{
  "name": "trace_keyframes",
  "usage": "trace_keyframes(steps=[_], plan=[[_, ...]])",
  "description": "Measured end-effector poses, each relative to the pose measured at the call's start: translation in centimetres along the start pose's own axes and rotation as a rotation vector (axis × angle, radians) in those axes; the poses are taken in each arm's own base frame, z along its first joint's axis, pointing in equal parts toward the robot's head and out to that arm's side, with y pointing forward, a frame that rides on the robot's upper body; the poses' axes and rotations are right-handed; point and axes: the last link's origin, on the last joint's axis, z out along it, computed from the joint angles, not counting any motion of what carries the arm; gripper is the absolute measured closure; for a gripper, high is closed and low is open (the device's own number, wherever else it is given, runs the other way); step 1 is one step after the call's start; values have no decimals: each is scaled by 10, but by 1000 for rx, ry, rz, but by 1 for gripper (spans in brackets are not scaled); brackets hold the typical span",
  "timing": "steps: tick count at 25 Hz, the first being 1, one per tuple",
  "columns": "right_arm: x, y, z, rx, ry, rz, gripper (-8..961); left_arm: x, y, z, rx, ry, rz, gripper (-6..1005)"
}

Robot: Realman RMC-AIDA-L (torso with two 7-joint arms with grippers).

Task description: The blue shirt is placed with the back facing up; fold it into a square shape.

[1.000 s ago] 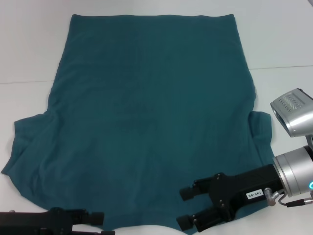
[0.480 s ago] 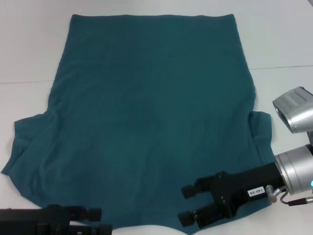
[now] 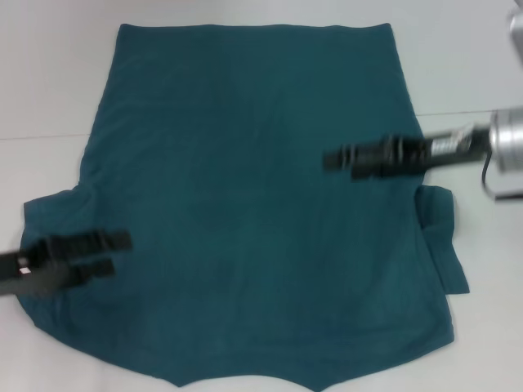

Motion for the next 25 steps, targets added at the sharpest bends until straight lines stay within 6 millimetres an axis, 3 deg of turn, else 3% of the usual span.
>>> trace_keyframes(steps=[6, 11, 25], plan=[[-43, 4, -19, 63, -62, 58, 8, 24, -14, -29, 26, 222, -104, 159], [-52, 1, -24, 103, -85, 69, 8, 41, -32, -42, 145, 356, -71, 158], [-44, -7, -28, 113, -79, 93, 8, 54, -62, -9, 457, 325, 91, 159]])
